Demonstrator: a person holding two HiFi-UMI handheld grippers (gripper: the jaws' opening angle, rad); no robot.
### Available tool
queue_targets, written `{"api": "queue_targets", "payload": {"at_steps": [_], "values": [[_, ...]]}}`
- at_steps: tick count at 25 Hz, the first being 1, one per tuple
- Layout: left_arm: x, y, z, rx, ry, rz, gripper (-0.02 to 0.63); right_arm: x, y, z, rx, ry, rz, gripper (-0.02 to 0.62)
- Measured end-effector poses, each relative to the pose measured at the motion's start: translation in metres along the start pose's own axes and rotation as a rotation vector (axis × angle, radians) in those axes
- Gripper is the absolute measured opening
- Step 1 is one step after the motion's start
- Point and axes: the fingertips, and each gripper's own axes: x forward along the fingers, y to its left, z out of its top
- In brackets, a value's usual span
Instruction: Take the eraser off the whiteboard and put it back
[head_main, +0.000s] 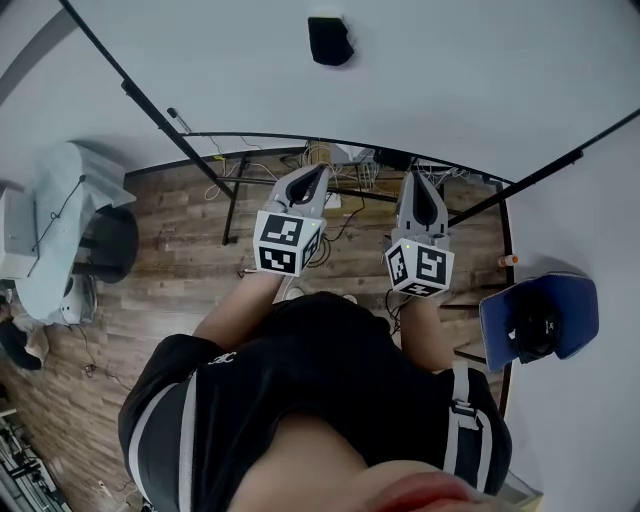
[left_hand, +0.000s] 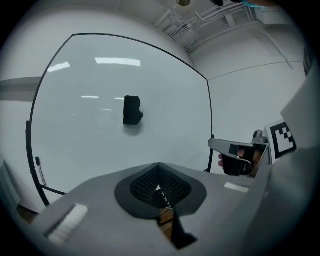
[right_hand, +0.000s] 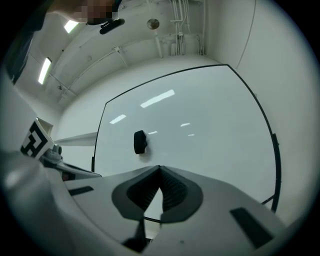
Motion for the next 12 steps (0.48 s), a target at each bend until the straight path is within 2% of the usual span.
{"api": "queue_targets", "payload": {"at_steps": [12], "values": [[-0.0004, 0.0013, -0.0026, -0.001, 0.009, 0.007, 0.009, 0.0053, 0.0049, -0.0014, 0.016, -0.002, 0.022, 0.005]]}}
